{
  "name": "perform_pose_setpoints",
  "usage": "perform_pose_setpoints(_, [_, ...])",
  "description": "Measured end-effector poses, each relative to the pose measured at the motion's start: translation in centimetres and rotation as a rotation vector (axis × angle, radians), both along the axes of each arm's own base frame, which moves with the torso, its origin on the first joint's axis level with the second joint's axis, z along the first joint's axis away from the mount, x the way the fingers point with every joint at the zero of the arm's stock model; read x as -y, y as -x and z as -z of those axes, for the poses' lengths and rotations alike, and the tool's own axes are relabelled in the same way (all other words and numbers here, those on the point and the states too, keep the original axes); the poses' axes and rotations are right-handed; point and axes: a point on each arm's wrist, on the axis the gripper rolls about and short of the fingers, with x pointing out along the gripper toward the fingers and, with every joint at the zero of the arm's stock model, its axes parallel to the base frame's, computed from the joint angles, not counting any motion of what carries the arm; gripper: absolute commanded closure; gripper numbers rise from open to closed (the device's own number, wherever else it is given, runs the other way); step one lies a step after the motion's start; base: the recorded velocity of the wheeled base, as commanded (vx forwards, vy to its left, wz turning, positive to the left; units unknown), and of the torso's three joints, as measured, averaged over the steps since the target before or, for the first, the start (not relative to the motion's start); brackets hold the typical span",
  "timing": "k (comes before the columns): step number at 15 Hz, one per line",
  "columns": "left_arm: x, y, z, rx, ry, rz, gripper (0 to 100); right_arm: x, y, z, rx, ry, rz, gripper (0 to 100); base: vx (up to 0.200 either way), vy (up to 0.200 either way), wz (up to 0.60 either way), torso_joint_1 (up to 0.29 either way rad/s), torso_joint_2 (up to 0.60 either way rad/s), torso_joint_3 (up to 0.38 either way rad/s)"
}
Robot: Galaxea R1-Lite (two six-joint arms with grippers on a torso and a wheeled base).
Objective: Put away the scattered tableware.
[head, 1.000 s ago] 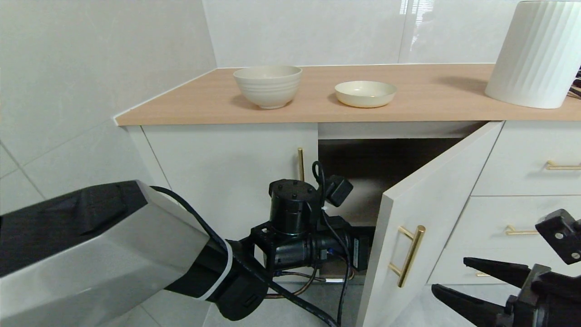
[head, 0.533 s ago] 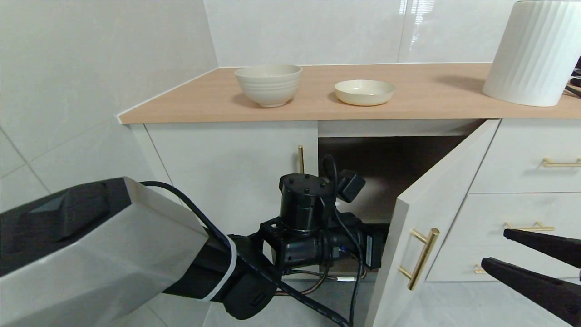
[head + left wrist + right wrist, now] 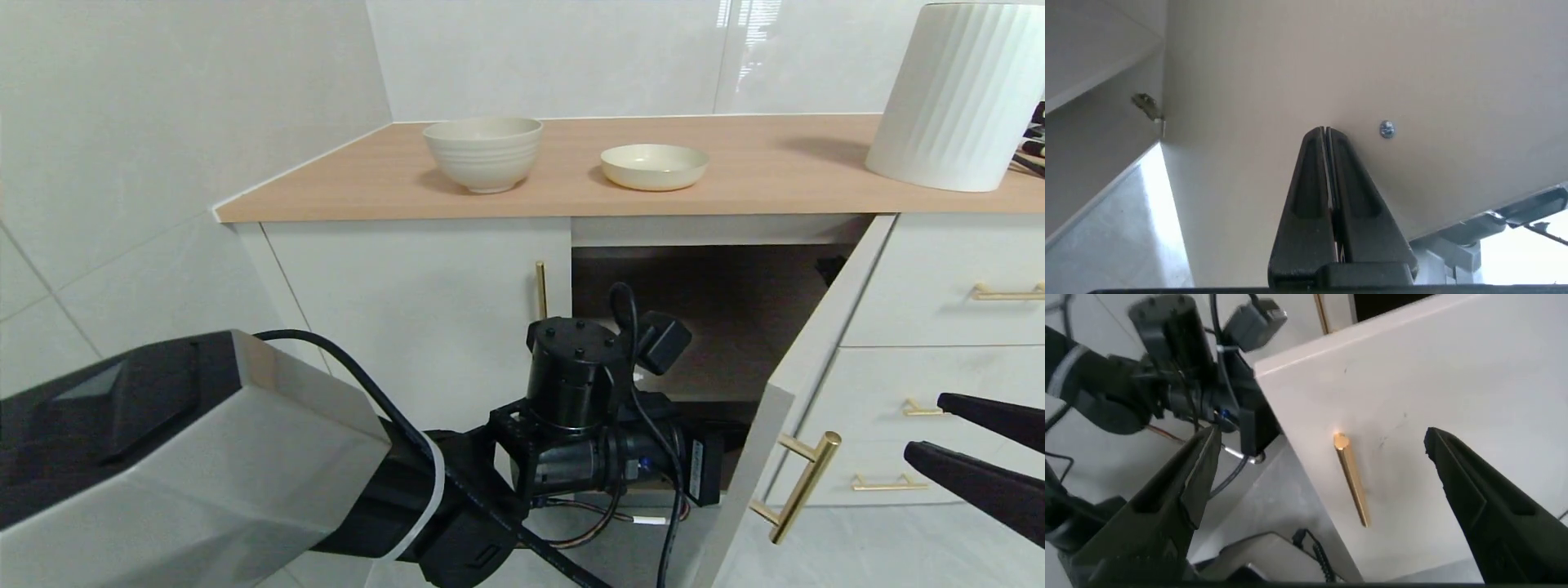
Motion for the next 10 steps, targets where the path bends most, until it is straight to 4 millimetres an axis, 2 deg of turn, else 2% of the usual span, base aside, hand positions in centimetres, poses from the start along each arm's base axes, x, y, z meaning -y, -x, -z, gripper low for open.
perform_pose_setpoints(1, [0.1,0.1,0.0,0.000,-0.001,0.002,100,0.0,0.0,0.0,0.000,0.000,0.002,0,0.000,0.000,0.00,0.000,0.00,0.000])
perform_pose_setpoints(4, [0.5,0.5,0.0,-0.009,-0.012,0.020,100,0.1,0.1,-0.5,0.020,-0.013,0.005,0,-0.200,0.000,0.00,0.010,0.00,0.002])
perform_pose_setpoints(10, [4.9,4.5,-1.0,0.010,0.013,0.151,100,0.7,1.2,-3.2,0.081,-0.145,-0.061,0,0.000,0.000,0.00,0.000,0.00,0.000])
